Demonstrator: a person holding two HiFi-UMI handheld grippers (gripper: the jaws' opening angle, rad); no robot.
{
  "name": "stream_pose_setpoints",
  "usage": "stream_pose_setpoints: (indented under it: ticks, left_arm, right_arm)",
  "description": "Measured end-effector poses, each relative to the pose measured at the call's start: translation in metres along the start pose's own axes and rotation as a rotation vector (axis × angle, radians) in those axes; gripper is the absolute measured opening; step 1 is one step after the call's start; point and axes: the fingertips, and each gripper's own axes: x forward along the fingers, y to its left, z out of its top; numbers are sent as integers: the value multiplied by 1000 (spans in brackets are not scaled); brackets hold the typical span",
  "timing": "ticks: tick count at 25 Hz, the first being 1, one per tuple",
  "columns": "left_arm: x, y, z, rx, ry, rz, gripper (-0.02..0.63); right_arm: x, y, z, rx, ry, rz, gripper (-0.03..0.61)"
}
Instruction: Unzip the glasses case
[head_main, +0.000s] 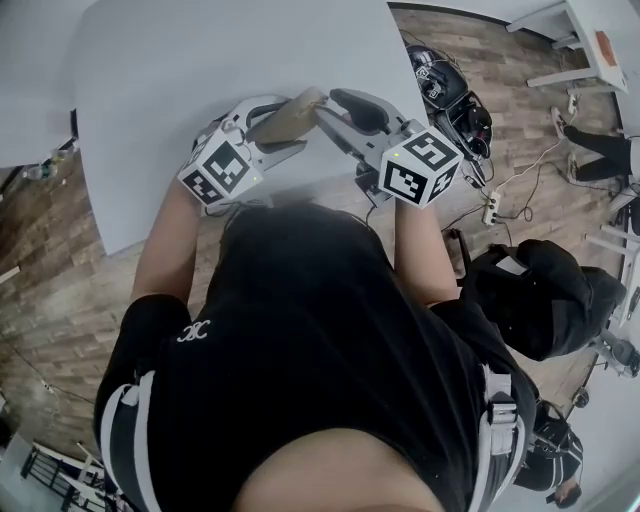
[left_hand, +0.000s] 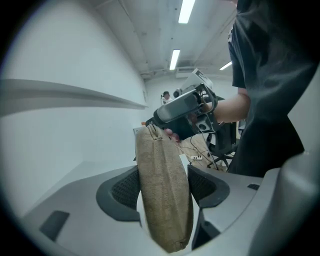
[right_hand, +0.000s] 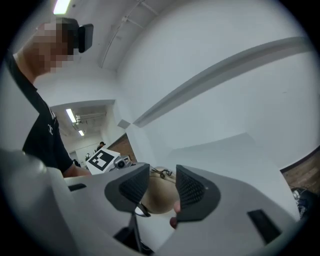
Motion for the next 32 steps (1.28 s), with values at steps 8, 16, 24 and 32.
stream_pose_setpoints:
  ticks: [8, 16, 24, 32]
  left_arm:
    - [-9, -16, 12, -26, -31, -50, 287]
    - [-12, -19, 5, -89, -15, -69, 287]
    - [-30, -15, 7, -205, -63, -80, 288]
    - [-54, -14, 12, -280, -140, -52, 272]
  right_arm:
    - [-7, 18, 3, -20, -50, 69, 115]
    - [-2, 29, -1, -182, -18, 45, 35]
    - [6, 36, 7, -176, -65, -38, 25]
    - [0, 33, 9, -139, -64, -101, 23]
